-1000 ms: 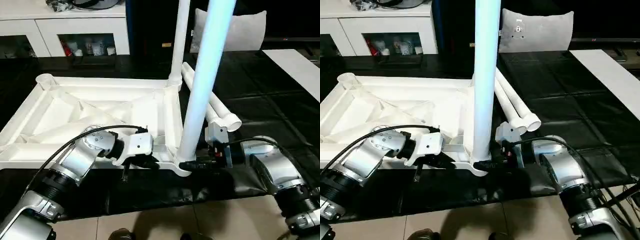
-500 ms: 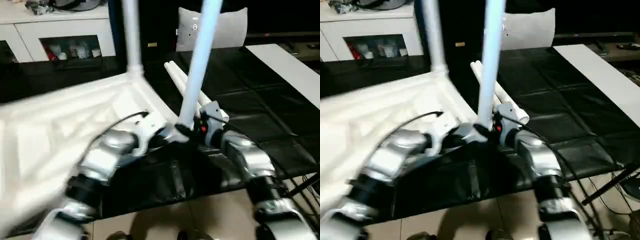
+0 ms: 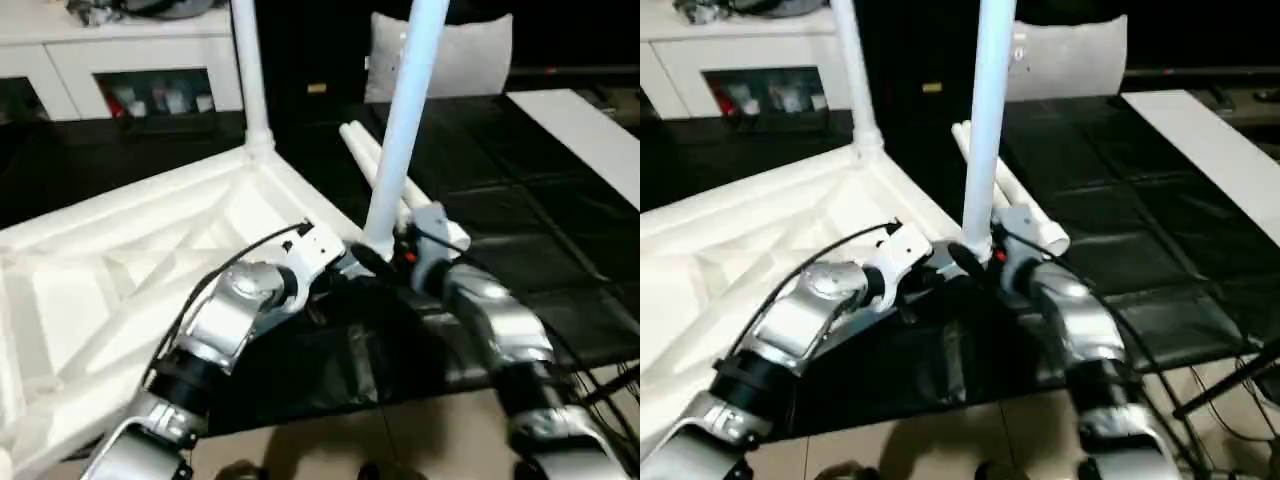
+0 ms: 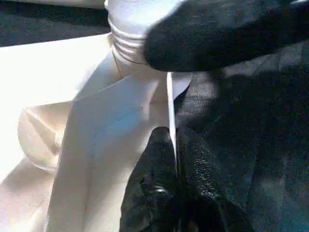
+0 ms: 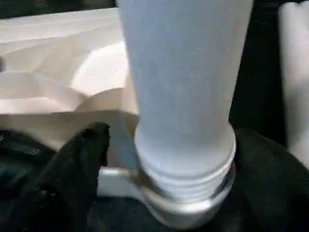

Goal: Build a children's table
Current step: Rotate leg to tighten

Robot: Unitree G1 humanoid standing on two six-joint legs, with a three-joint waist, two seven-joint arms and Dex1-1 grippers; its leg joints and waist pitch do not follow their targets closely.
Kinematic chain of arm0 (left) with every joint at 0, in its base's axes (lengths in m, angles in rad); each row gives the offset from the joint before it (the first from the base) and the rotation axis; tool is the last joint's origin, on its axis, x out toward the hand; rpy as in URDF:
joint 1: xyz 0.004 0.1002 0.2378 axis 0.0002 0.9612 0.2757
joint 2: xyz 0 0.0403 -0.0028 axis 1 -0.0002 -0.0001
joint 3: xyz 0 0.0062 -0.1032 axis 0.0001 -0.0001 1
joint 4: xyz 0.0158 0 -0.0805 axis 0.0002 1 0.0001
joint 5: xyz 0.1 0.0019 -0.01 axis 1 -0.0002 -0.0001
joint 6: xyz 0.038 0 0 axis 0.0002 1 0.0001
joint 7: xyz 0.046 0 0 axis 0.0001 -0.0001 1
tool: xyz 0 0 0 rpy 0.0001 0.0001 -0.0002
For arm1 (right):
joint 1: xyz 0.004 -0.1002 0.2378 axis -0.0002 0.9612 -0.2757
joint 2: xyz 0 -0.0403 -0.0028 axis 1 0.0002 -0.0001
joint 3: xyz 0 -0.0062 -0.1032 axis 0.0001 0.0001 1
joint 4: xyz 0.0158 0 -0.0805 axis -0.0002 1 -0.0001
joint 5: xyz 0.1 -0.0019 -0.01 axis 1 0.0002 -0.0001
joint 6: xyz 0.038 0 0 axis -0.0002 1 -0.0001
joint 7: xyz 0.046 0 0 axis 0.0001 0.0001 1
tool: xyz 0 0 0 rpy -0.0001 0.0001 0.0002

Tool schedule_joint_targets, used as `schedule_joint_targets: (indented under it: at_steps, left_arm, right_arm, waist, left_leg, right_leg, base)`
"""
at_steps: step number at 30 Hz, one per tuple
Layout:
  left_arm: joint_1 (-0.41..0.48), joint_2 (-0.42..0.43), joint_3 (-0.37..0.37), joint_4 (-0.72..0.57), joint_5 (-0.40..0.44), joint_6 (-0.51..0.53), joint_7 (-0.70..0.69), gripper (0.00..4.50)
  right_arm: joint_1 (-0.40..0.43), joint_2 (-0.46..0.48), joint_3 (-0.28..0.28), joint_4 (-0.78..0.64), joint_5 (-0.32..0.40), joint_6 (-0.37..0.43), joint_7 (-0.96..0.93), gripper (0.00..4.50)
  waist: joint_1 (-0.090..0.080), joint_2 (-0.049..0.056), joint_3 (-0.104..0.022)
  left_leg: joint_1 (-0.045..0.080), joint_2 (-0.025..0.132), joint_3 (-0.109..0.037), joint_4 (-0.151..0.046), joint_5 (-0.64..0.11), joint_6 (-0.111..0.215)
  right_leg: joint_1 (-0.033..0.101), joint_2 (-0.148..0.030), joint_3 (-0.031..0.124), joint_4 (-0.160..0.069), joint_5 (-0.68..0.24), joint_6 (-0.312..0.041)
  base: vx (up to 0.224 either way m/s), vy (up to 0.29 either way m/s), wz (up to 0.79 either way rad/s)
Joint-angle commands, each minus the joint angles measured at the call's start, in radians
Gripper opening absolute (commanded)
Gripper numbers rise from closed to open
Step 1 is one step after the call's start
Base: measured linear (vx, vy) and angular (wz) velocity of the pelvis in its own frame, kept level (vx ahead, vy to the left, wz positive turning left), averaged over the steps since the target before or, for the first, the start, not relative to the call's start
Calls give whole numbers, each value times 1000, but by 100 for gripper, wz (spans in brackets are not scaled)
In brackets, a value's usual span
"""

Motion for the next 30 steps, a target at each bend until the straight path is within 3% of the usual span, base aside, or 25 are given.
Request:
schedule_joint_targets:
  at_steps: [1, 7, 10, 15, 16, 17, 18, 19, 22, 30]
  left_arm:
    - [-22, 18, -7, -39, 0, -55, -28, 0]
    - [-1, 129, -38, -39, -12, -141, -183, 0]
    - [3, 187, -60, -31, -24, -221, -278, 0]
    - [6, 221, -71, -30, -41, -284, -351, 0]
    - [7, 247, -85, -29, -48, -316, -402, 0]
    - [6, 258, -92, -29, -50, -329, -423, 0]
    - [5, 284, -109, -27, -54, -361, -478, 0]
    - [4, 288, -112, -26, -53, -365, -484, 0]
    - [0, 309, -125, -20, -49, -398, -524, 0]
    - [-15, 312, -123, 8, -55, -429, -542, 0]
  right_arm:
    - [4, -17, 26, -55, 22, -35, 80, 443]
    - [19, -151, 44, -83, 44, -83, 294, 443]
    - [24, -210, 89, -97, 25, -113, 392, 443]
    - [22, -241, 126, -93, 1, -155, 449, 443]
    - [16, -249, 145, -80, -5, -173, 482, 443]
    - [12, -250, 153, -74, -6, -180, 495, 443]
    - [3, -250, 170, -55, -6, -193, 532, 443]
    - [1, -249, 171, -53, -5, -194, 536, 415]
    - [-9, -243, 184, -33, 9, -195, 571, 389]
    - [-13, -243, 209, -31, 25, -198, 639, 330]
  waist:
    - [2, 0, -85]
    - [8, 2, -82]
    - [12, -1, -83]
    - [27, 0, -84]
    - [29, -5, -81]
    - [29, -2, -81]
    - [30, -5, -81]
    - [29, -4, -78]
    - [30, -3, -77]
    - [28, -7, -73]
  left_leg:
    - [9, 32, -10, -66, -235, 52]
    - [11, 37, -11, -65, -251, 56]
    - [11, 39, -13, -66, -248, 54]
    - [14, 42, -11, -66, -244, 51]
    - [15, 42, -10, -67, -251, 50]
    - [13, 43, -10, -69, -251, 47]
    - [13, 42, -11, -68, -258, 48]
    - [12, 43, -10, -70, -261, 47]
    - [17, 44, -10, -70, -274, 42]
    - [17, 43, -13, -72, -292, 33]
  right_leg:
    - [59, -63, 43, -83, -352, -157]
    - [58, -66, 39, -84, -373, -161]
    - [59, -67, 38, -81, -360, -173]
    - [57, -70, 41, -77, -341, -183]
    - [56, -70, 41, -78, -350, -182]
    - [57, -70, 42, -75, -353, -184]
    - [57, -71, 41, -75, -360, -183]
    - [56, -71, 42, -76, -370, -180]
    - [54, -71, 42, -78, -386, -181]
    - [54, -75, 41, -86, -468, -149]
  base:
    - [0, 0, 0]
    - [0, 0, 0]
    - [0, 0, 0]
    - [0, 0, 0]
    - [0, 0, 0]
    - [0, 0, 0]
    - [0, 0, 0]
    - [0, 0, 0]
    - [0, 0, 0]
    - [0, 0, 0]
